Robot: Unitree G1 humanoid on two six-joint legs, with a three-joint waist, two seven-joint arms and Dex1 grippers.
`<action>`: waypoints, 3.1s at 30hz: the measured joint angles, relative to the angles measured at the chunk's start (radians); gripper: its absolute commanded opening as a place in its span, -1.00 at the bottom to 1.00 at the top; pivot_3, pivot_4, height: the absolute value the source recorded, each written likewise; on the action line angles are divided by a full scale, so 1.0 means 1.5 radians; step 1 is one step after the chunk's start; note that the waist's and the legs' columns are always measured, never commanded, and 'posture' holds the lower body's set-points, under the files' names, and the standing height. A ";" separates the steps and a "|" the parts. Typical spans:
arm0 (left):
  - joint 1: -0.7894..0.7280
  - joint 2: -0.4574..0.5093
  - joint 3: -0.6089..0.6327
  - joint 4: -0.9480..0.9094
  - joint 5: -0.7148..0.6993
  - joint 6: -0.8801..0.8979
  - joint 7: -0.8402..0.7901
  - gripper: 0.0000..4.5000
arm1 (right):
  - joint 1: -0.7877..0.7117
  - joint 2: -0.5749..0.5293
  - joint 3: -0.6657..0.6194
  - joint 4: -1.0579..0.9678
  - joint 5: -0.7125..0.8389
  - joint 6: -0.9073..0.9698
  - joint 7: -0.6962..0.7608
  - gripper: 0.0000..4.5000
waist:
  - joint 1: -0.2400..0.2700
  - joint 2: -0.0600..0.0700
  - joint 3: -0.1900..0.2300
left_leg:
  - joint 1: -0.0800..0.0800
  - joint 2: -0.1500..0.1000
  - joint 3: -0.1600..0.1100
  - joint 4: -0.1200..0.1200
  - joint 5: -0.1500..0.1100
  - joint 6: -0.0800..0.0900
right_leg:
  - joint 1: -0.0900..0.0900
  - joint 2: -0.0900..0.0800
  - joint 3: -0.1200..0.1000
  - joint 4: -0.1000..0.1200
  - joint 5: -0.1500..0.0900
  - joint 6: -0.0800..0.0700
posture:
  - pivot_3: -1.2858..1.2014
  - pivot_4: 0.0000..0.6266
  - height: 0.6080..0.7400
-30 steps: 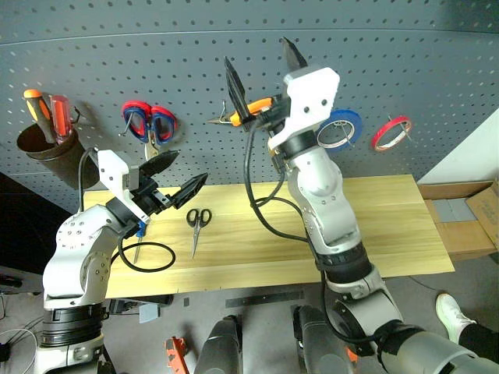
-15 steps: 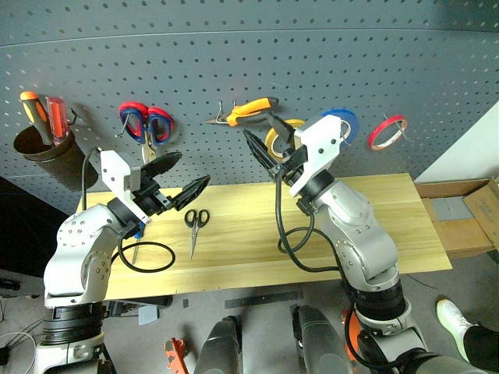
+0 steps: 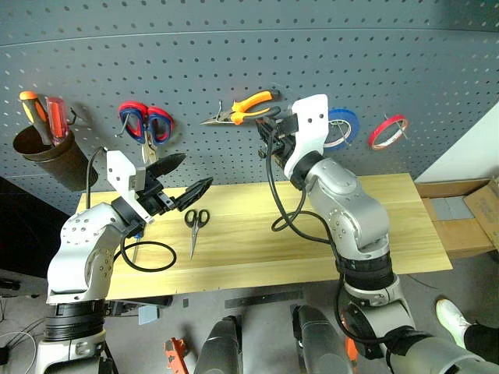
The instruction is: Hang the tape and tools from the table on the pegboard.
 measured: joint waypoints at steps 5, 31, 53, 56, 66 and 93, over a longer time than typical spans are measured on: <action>0.000 0.000 0.000 0.000 0.000 0.000 0.000 0.95 | -0.024 0.002 -0.011 0.022 0.000 -0.012 -0.001 -0.75 | 0.000 0.000 0.000 | 0.000 0.000 0.000 0.000 0.000 0.000 | 0.000 0.000 0.000 0.000 0.000 0.000 | 0.01 -0.15 1.00; 0.074 0.020 -0.009 0.002 0.044 0.047 0.041 0.95 | 0.094 -0.109 0.046 -0.177 0.195 0.194 0.142 0.60 | -0.001 0.000 0.000 | 0.000 0.001 0.000 0.000 0.000 0.000 | 0.000 0.000 0.000 -0.001 0.000 0.000 | 0.01 -0.16 1.00; -0.009 -0.026 -0.128 0.198 0.265 0.376 0.343 0.97 | 0.136 -0.266 0.221 -0.224 0.144 0.181 0.223 0.62 | 0.002 -0.001 0.000 | 0.000 0.001 0.000 0.001 0.000 0.000 | 0.001 0.000 -0.002 0.000 0.000 0.000 | -0.01 -0.12 1.00; -0.033 -0.045 -0.142 0.207 0.274 0.379 0.347 0.97 | 0.135 -0.275 0.233 -0.221 0.124 0.166 0.226 0.62 | 0.002 -0.001 0.000 | 0.000 0.001 0.000 0.001 0.000 0.000 | 0.001 0.000 -0.001 0.000 0.000 0.000 | -0.02 -0.11 1.00; -0.084 -0.102 -0.160 0.251 0.278 0.390 0.365 0.97 | 0.138 -0.286 0.235 -0.211 0.094 0.154 0.238 0.62 | 0.001 -0.002 0.001 | 0.000 0.001 0.001 0.001 0.000 0.000 | 0.001 0.000 -0.001 0.001 0.000 0.000 | -0.02 -0.10 1.00; 0.040 -0.075 -0.080 0.148 0.242 0.271 0.301 -0.93 | 0.148 -0.304 0.203 -0.213 0.073 0.156 0.242 0.63 | 0.001 -0.003 0.001 | 0.000 0.002 0.000 0.001 0.000 0.000 | 0.001 0.000 -0.001 0.000 0.000 0.000 | -0.04 -0.16 1.00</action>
